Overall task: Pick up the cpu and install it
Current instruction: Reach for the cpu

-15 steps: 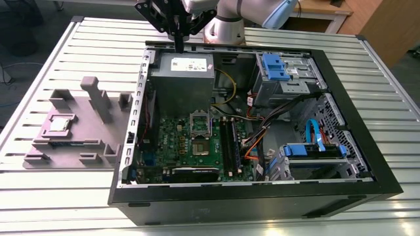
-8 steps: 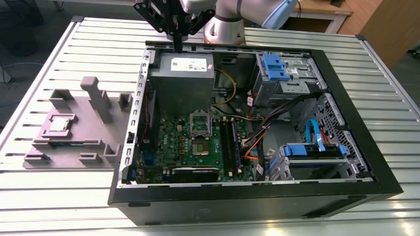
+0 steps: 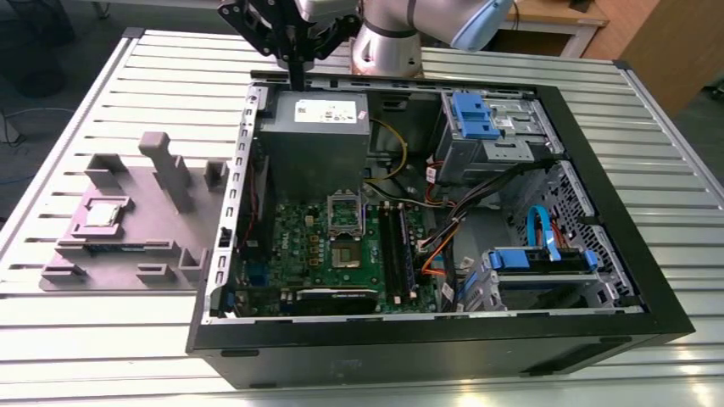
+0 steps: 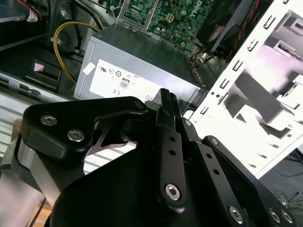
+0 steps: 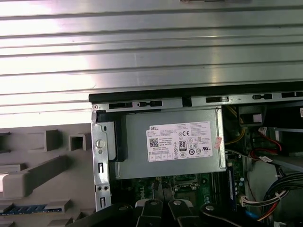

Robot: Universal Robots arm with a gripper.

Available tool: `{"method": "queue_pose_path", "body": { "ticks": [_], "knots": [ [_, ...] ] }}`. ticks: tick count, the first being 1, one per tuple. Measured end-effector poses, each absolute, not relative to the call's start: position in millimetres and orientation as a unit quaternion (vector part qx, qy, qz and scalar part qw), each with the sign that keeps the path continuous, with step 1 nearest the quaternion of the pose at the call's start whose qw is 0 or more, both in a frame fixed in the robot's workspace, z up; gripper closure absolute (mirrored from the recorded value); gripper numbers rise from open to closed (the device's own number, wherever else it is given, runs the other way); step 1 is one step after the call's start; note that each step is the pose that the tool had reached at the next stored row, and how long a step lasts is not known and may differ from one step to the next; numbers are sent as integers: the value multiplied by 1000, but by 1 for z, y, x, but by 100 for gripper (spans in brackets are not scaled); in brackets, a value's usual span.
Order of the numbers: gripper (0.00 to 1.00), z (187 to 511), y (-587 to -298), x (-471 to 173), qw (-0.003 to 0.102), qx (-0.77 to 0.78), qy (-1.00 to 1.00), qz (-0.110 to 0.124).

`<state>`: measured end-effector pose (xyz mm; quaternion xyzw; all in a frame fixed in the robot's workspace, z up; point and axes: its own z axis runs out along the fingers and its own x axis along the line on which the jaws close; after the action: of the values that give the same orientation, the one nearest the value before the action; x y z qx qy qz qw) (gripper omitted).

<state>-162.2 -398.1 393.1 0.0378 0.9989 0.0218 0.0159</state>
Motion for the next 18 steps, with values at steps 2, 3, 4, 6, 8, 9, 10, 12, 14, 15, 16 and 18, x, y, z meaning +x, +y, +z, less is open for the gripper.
{"method": "queue_pose_path", "body": {
  "ticks": [2,3,4,6,8,9,10,12,14,15,16,18],
  "knots": [
    [89,393,-398,-163,16,38,999,22],
    [89,393,-398,-163,16,38,999,22],
    [89,393,-398,-163,16,38,999,22],
    [89,393,-398,-163,16,38,999,22],
    [89,393,-398,-163,16,38,999,22],
    [89,393,-398,-163,16,38,999,22],
    [89,393,-398,-163,16,38,999,22],
    [89,393,-398,-164,16,38,999,22],
    [89,393,-398,-165,16,38,999,22],
    [89,393,-398,-166,16,38,999,22],
    [89,393,-398,-168,16,38,999,22],
    [89,393,-398,-170,16,38,999,22]
  ]
}}
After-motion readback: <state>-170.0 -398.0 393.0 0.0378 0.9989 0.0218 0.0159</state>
